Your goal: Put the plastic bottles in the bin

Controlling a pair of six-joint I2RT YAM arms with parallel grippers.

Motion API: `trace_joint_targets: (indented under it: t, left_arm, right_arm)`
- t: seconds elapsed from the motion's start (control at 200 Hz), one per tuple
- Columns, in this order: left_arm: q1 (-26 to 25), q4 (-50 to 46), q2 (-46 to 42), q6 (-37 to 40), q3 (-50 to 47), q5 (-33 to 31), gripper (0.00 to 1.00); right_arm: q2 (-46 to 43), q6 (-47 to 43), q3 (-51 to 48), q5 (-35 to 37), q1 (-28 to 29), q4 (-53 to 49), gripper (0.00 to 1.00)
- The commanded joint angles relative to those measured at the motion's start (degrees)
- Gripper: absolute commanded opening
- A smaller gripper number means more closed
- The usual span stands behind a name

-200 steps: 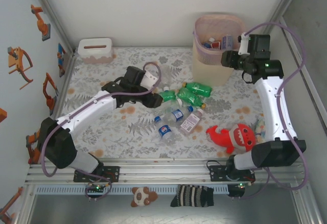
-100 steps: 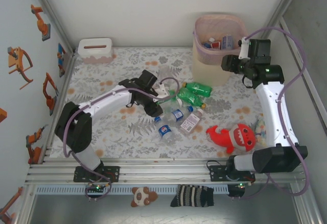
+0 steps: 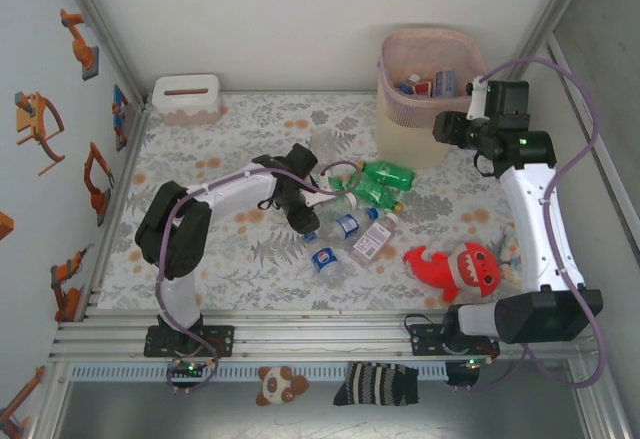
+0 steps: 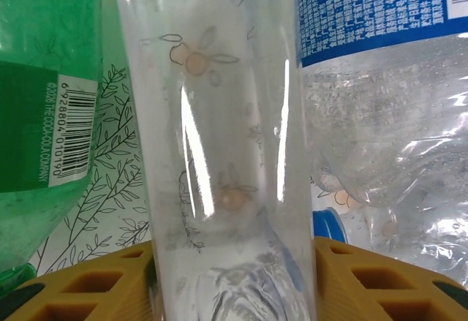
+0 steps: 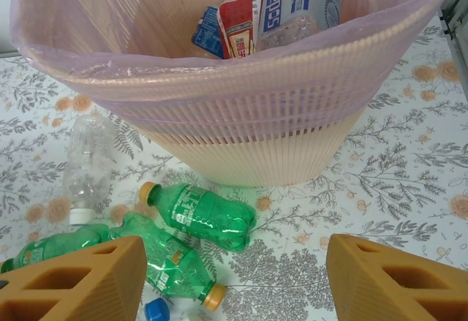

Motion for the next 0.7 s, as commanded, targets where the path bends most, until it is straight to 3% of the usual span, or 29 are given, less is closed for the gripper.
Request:
trace_joint_targets:
  t: [0.0, 0.335, 0.696]
  left_arm:
    - [-0.1, -2.0, 1.2, 0.8, 1.5, 1.3, 0.45]
    - [-0.1, -1.4, 0.0, 0.1, 1.5, -0.8, 0.32]
    - [-0.1, 2.9, -9.3, -2.8, 0.0, 0.3, 0.28]
  right_arm:
    - [-1.2, 0.9, -0.4, -0.4, -0.3, 1.8, 0.65]
    - [-2.2, 0.9, -0.3, -0.4, -0.3, 1.8, 0.64]
    - [-4.8, 2.7, -1.2, -3.4, -0.3, 4.4, 0.64]
